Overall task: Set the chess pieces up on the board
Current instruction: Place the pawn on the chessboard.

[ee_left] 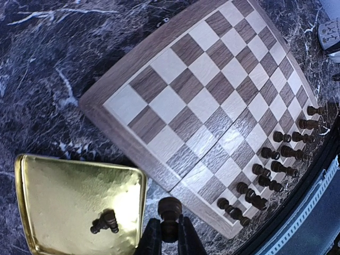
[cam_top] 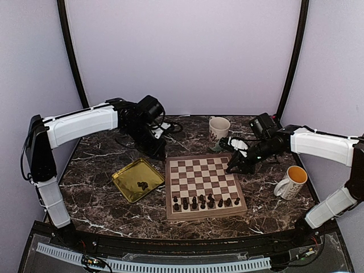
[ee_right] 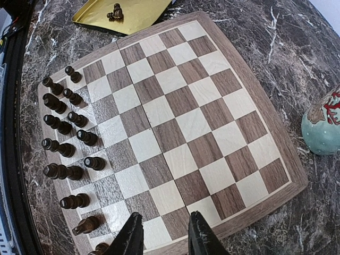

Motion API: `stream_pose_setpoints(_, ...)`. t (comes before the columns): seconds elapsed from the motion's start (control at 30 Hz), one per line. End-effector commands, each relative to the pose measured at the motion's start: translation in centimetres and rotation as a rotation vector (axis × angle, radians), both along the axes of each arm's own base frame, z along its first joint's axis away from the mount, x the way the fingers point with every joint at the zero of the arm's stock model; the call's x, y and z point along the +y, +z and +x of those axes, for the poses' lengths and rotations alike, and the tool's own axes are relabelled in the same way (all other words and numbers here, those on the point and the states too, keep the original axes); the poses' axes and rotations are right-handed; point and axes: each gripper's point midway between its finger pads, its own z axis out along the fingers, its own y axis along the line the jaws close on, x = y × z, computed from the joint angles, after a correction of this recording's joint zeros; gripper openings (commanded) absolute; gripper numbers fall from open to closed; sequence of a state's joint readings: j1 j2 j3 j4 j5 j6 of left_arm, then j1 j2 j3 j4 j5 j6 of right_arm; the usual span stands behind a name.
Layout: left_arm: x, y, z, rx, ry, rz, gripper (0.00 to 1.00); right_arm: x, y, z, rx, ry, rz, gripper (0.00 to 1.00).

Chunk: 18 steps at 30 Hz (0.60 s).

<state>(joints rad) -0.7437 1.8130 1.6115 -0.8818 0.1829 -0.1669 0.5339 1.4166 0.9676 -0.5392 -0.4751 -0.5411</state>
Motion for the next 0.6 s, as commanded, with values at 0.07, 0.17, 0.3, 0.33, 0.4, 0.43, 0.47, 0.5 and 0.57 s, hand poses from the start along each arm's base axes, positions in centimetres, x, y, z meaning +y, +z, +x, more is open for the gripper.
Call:
stream_pose_setpoints(0.07, -4.2, -0.7, -0.7, -0.015, -0.129, 0.019, 0.02, -0.5, 0.5, 0.4, -0.008, -0.02, 0.021, 0.3)
stream_pose_setpoints(0.17, -5.6, -1.9, -1.2, -0.016, -0.17, 0.057, 0.02, -0.5, 0.6, 0.4, -0.009, -0.022, 0.023, 0.3)
stream_pose_setpoints(0.3, -7.2, -3.3, -2.1, -0.023, -0.215, 0.094, 0.02, -0.6, 0.7, 0.5, -0.011, -0.025, 0.026, 0.3)
stream_pose_setpoints(0.33, -7.6, -3.6, -2.3, -0.013, -0.224, 0.097, 0.02, -0.6, 0.7, 0.5, -0.01, -0.026, 0.026, 0.3)
stream_pose_setpoints(0.4, -8.1, -4.2, -2.8, 0.003, -0.239, 0.104, 0.02, -0.7, 0.8, 0.5, -0.01, -0.027, 0.03, 0.3)
stream_pose_setpoints(0.43, -8.3, -4.6, -3.1, 0.009, -0.246, 0.109, 0.03, -0.6, 0.8, 0.4, -0.008, -0.027, 0.03, 0.3)
stream_pose_setpoints(0.47, -8.4, -5.0, -3.3, 0.018, -0.253, 0.115, 0.03, -0.7, 0.8, 0.5, -0.01, -0.027, 0.031, 0.3)
stream_pose_setpoints(0.5, -8.6, -5.3, -3.5, 0.022, -0.259, 0.12, 0.03, -0.7, 0.8, 0.5, -0.009, -0.028, 0.031, 0.3)
stream_pose_setpoints(0.57, -8.6, -6.1, -3.9, 0.037, -0.269, 0.134, 0.03, -0.7, 0.8, 0.4, -0.008, -0.025, 0.031, 0.3)
